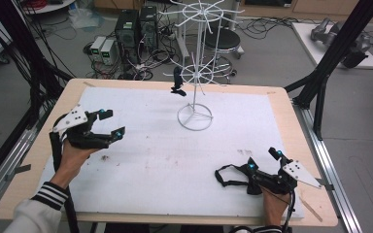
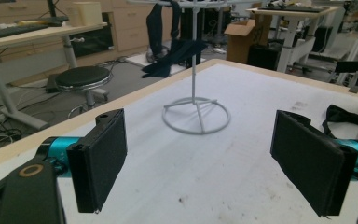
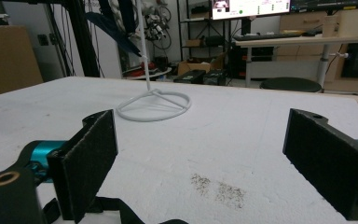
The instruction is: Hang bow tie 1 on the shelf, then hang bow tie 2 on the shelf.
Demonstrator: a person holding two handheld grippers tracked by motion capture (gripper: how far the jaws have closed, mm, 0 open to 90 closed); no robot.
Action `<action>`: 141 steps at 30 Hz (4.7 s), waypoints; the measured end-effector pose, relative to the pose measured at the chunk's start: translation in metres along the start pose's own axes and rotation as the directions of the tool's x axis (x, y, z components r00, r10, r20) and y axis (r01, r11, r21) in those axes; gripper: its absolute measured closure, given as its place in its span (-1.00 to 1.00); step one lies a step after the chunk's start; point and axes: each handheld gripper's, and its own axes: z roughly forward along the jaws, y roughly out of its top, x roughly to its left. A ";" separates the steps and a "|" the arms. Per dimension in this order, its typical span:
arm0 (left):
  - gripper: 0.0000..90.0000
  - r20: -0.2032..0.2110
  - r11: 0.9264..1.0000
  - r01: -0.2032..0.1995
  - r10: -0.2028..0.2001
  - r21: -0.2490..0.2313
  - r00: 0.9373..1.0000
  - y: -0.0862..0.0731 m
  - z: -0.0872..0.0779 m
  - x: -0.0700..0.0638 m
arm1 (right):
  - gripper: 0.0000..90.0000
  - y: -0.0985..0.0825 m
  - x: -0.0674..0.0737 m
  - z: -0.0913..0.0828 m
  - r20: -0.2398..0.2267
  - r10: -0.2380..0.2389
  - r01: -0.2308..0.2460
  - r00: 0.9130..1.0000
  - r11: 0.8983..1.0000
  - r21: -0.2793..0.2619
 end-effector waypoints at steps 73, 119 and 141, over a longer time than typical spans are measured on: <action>-0.62 -0.034 0.992 -0.009 0.005 -0.123 0.999 -0.064 -0.029 -0.019 | -0.79 0.082 0.005 -0.017 -0.028 -0.075 0.080 0.997 0.919 0.387; -0.62 -0.065 0.993 -0.035 0.028 -0.111 0.998 -0.084 -0.024 -0.026 | -0.50 0.072 0.006 0.027 -0.092 -0.035 0.096 0.995 0.553 0.828; -0.62 -0.062 0.993 -0.035 0.028 -0.110 0.998 -0.085 -0.024 -0.027 | -0.13 0.057 0.009 0.047 -0.021 0.028 0.007 0.999 0.421 0.907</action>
